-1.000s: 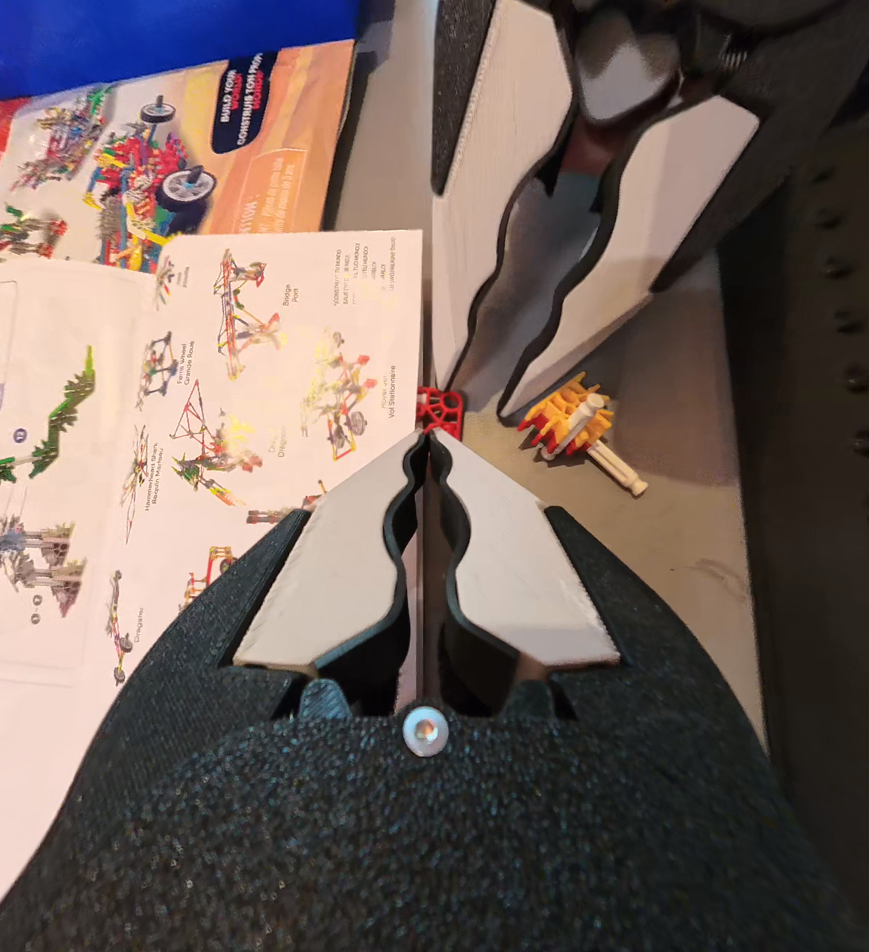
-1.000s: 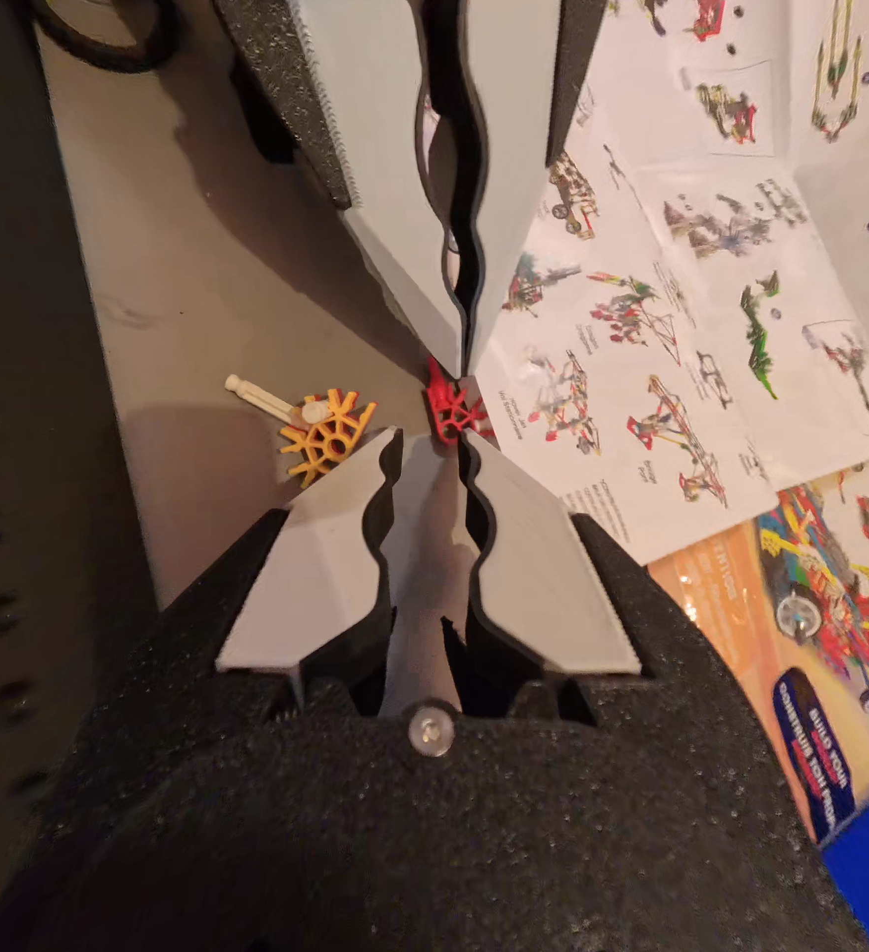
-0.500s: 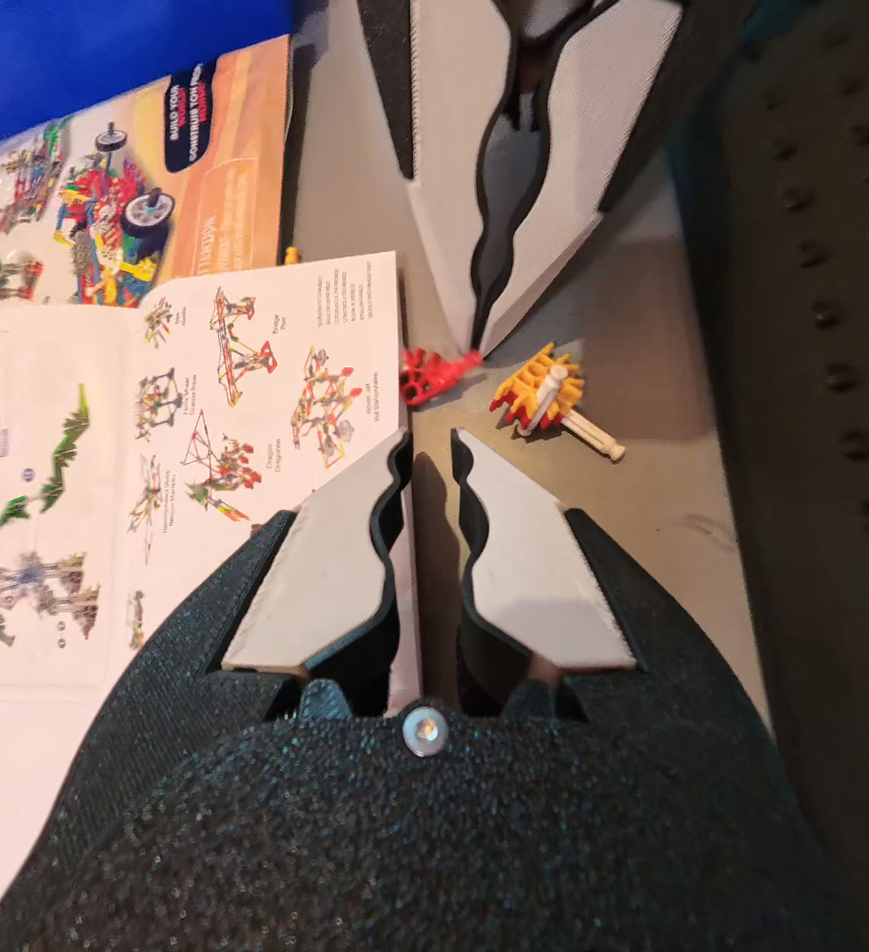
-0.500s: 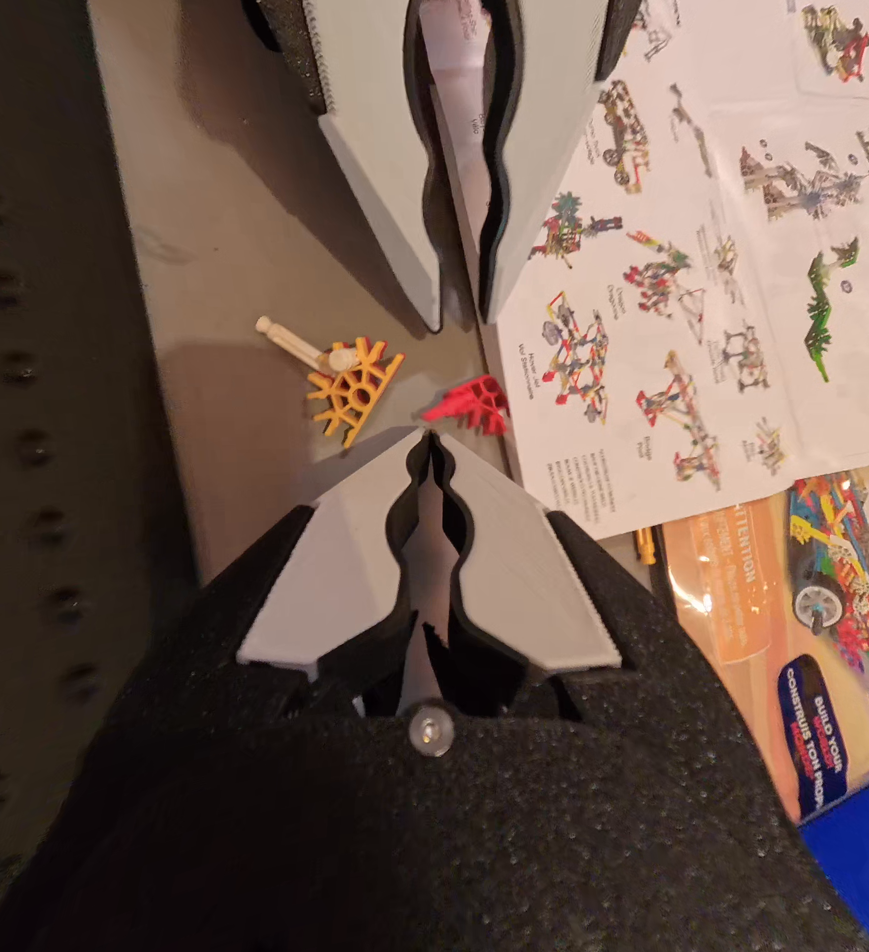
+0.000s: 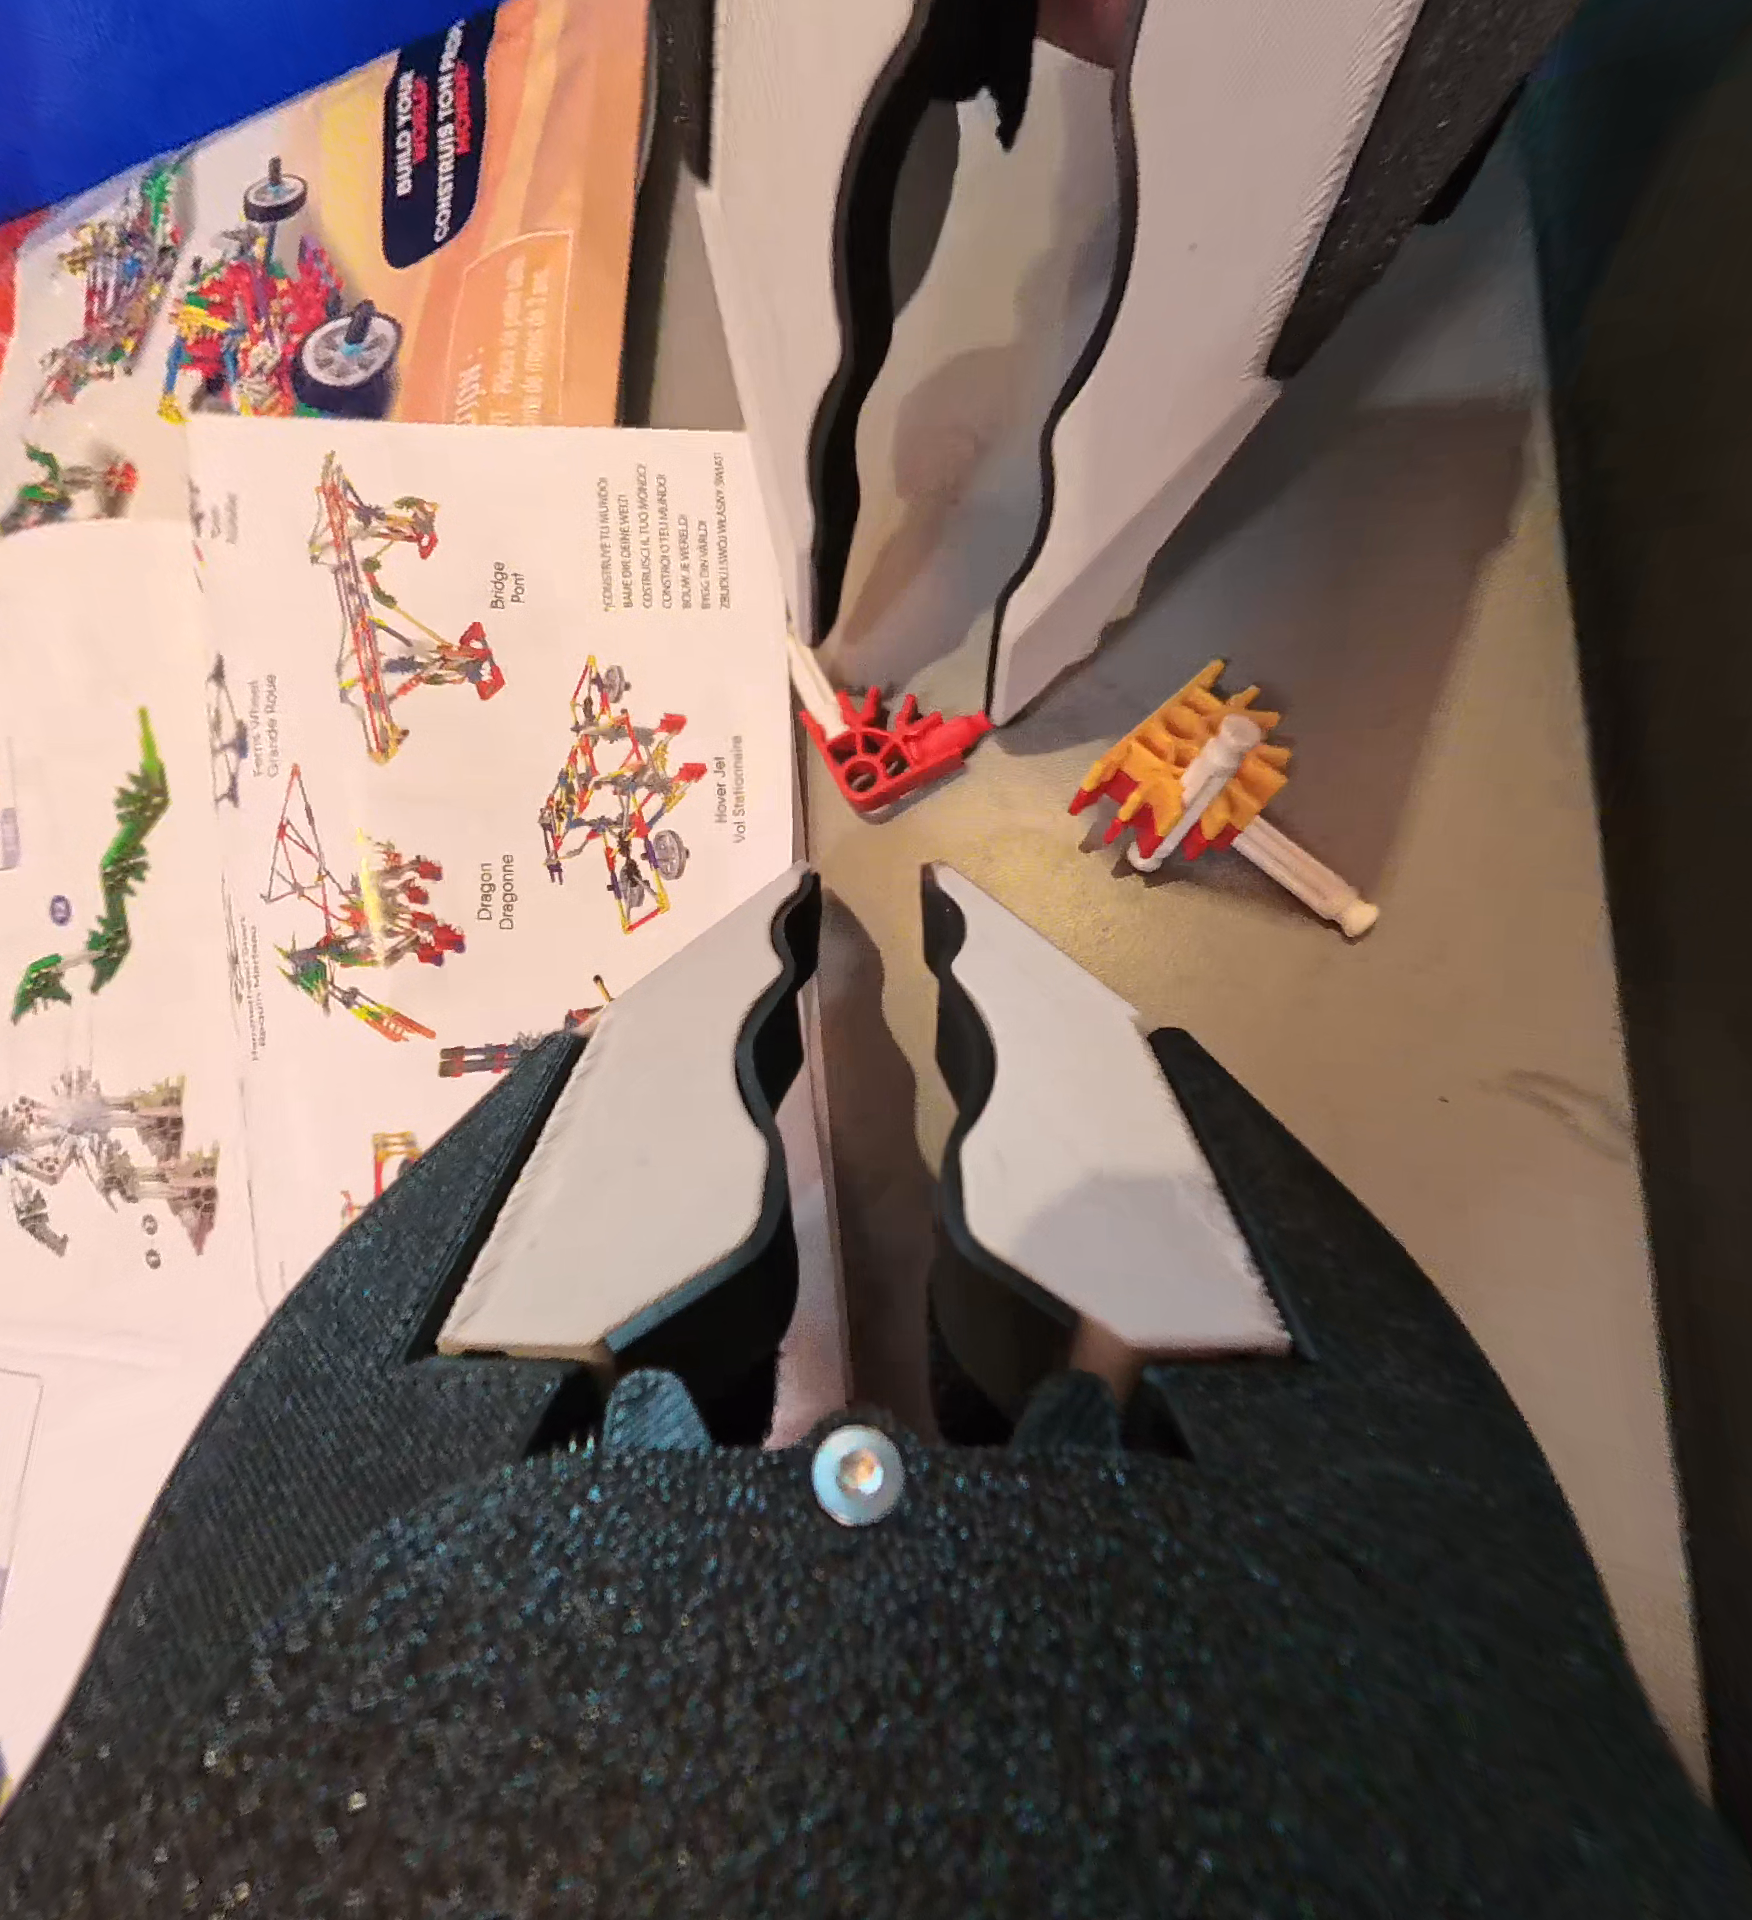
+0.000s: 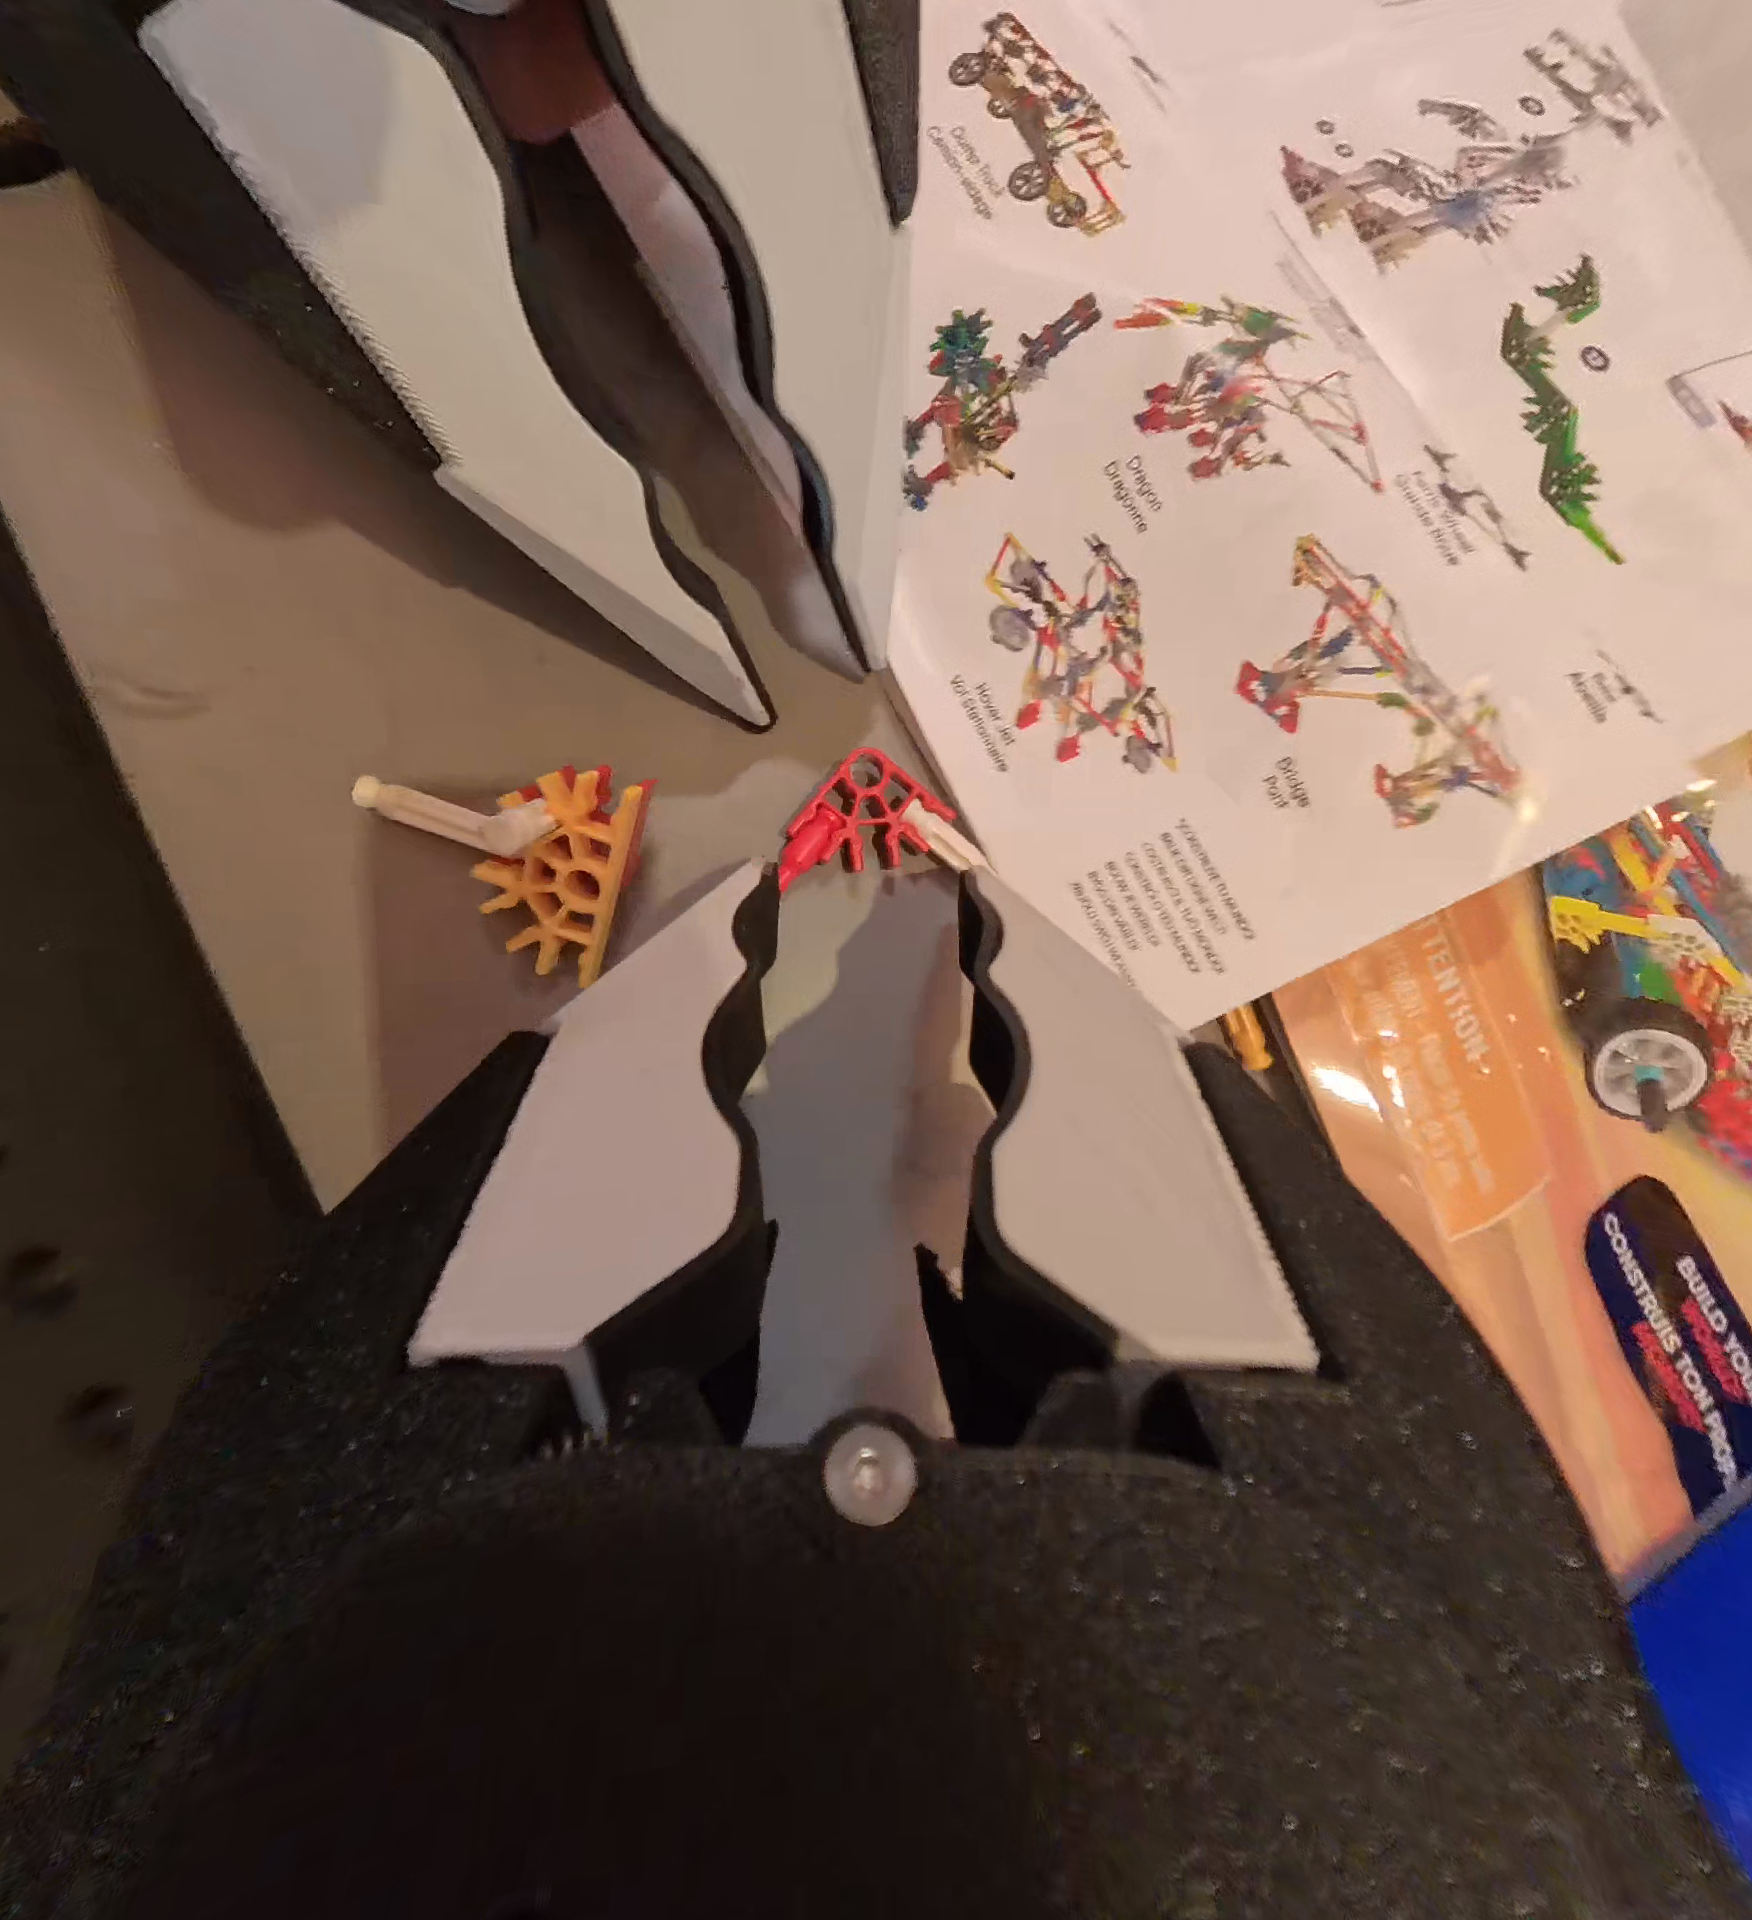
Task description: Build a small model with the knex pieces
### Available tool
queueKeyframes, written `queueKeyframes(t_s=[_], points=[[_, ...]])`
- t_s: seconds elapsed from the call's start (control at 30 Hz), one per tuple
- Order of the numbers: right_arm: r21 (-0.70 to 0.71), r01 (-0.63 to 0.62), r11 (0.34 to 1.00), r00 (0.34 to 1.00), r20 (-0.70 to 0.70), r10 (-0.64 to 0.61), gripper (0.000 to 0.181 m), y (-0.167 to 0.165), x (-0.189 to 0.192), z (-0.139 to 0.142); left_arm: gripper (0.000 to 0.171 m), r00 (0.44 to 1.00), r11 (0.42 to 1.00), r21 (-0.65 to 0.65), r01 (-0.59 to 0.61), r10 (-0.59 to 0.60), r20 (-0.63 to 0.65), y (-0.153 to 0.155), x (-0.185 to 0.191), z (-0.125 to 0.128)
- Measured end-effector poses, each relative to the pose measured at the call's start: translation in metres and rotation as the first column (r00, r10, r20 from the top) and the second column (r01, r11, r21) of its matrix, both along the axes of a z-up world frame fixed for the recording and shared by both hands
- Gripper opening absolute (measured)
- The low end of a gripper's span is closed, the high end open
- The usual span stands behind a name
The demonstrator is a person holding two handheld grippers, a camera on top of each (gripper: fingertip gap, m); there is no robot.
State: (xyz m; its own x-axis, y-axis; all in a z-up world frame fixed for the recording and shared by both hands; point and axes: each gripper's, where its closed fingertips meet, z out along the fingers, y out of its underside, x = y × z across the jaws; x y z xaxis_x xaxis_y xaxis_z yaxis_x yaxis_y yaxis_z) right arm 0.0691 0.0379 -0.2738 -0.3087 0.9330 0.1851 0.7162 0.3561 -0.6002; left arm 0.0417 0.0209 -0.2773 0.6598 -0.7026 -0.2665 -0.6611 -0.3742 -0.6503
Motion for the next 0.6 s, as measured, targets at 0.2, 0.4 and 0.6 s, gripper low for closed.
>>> queueKeyframes(t_s=[0.2, 0.4, 0.6], points=[[-0.063, -0.12, 0.991, 0.99, 0.068, 0.124, 0.029, -0.011, 0.013, 0.007, 0.019, 1.0, 1.0, 0.003, -0.012, 0.012, 0.001, 0.003, -0.003, 0.001], [0.052, -0.279, 0.959, 0.958, 0.086, 0.274, 0.031, -0.002, -0.001, 0.006, 0.018, 1.0, 1.0, 0.0, -0.011, 0.011, -0.005, 0.002, -0.003, 0.0], [-0.084, -0.264, 0.961, 0.95, 0.149, 0.275, 0.026, 0.008, 0.004, -0.002, 0.015, 1.0, 1.0, -0.014, 0.0, 0.0, -0.005, -0.001, -0.001, 0.0]])
